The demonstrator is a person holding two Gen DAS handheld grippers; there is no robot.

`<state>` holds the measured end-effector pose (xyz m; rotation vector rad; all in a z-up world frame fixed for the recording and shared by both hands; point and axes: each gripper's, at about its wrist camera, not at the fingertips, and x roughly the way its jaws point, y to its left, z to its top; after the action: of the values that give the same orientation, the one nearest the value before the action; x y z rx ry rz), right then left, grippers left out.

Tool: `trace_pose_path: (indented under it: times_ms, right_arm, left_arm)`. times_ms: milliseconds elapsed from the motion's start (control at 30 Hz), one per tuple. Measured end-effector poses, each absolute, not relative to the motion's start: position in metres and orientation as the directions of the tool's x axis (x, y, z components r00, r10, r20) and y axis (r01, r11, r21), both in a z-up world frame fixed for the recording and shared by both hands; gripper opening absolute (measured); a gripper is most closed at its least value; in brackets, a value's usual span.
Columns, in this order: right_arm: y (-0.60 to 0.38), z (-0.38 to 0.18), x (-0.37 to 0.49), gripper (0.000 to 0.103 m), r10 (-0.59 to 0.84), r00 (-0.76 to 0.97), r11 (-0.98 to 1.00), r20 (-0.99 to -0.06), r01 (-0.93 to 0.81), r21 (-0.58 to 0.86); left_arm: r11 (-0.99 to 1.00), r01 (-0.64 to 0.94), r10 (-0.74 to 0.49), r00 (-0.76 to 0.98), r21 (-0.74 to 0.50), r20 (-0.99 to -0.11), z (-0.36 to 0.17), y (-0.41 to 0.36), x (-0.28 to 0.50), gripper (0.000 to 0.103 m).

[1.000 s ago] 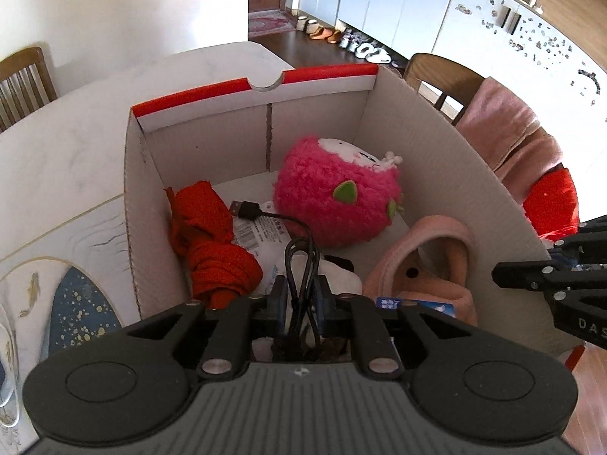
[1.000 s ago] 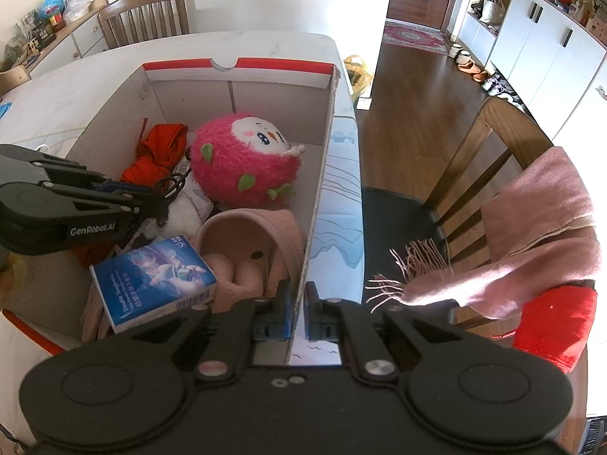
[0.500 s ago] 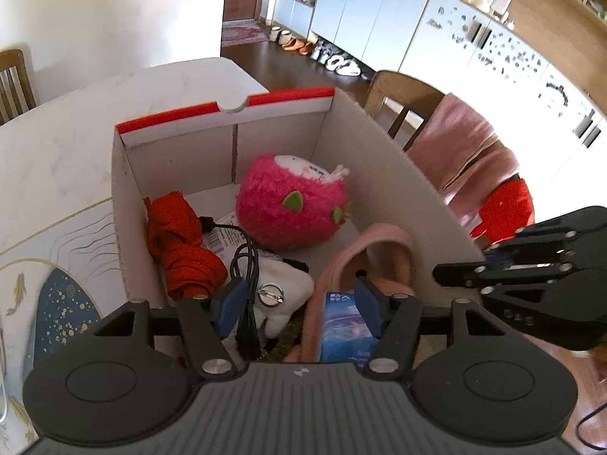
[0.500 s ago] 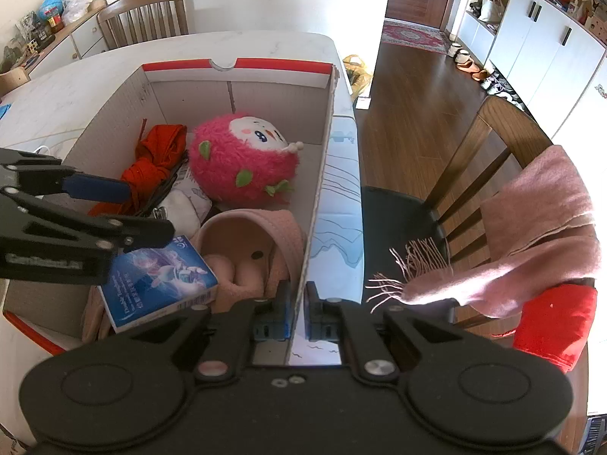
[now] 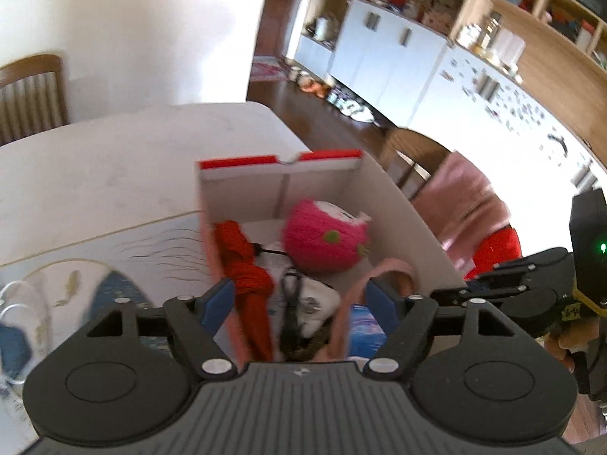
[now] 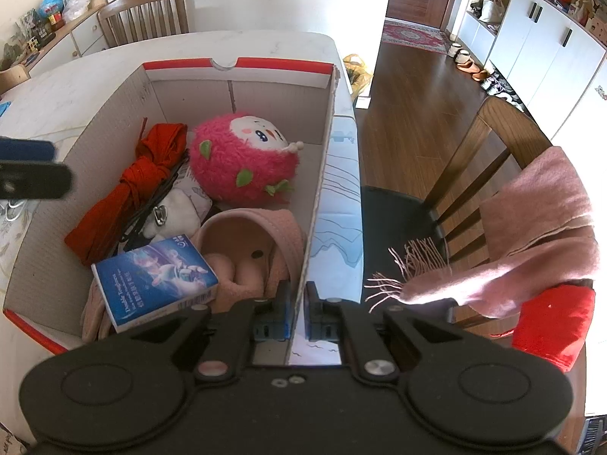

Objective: Organize objects
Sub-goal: 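Withdraw the open left tool to the white cable on the mat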

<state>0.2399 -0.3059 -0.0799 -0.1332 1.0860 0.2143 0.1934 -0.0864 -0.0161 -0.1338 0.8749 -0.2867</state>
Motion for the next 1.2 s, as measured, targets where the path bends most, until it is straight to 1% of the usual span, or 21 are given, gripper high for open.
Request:
trace_pose_path:
  times_ms: [67,167,267,367,533,600,667,867,1200]
  right_arm:
    - [-0.306,-0.08,0.24,0.006,0.107,0.448,0.971,-0.888,-0.237,-0.003]
    - [-0.307,-0.08,0.239,0.006,0.105,0.447,0.972,-0.888,-0.237,-0.004]
    - [-0.307,-0.078,0.237,0.006,0.1,0.447,0.972,-0.889,-0.236,-0.009]
    - [-0.307,-0.078,0.238,0.006,0.1,0.447,0.972,-0.889,-0.236,-0.009]
    - [-0.308,-0.077,0.236,0.006,0.091,0.444,0.972,-0.891,-0.236,-0.018]
    - [-0.307,-0.076,0.237,0.006,0.088,0.444,0.972,-0.892,-0.234,-0.02]
    - [-0.306,-0.077,0.237,0.006,0.085,0.443,0.972,-0.893,-0.232,-0.023]
    - [-0.304,-0.076,0.238,0.006,0.077,0.442,0.973,-0.894,-0.231,-0.03]
    - [-0.302,-0.077,0.238,0.006,0.064,0.44,0.973,-0.896,-0.228,-0.042]
  left_arm:
    - [0.962,0.155,-0.273,0.619,-0.226,-0.737,-0.014,-0.072,0.19,0.081]
    - [0.972,0.095,-0.225,0.635,-0.214,-0.739,-0.015,-0.046,0.186,0.082]
    - [0.98,0.023,-0.169,0.633,-0.2,-0.755,-0.021,-0.016,0.184,0.083]
    - [0.982,-0.05,-0.11,0.629,-0.182,-0.769,-0.03,0.013,0.182,0.087]
    - [0.978,-0.139,-0.04,0.603,-0.154,-0.797,-0.045,0.057,0.181,0.088]
    - [0.977,-0.17,-0.005,0.59,-0.131,-0.807,-0.051,0.074,0.18,0.097]
    - [0.974,-0.199,0.028,0.58,-0.108,-0.814,-0.057,0.088,0.18,0.101]
    - [0.966,-0.257,0.125,0.537,-0.021,-0.835,-0.078,0.12,0.184,0.101]
    - [0.958,-0.287,0.17,0.481,0.028,-0.86,-0.108,0.157,0.194,0.101]
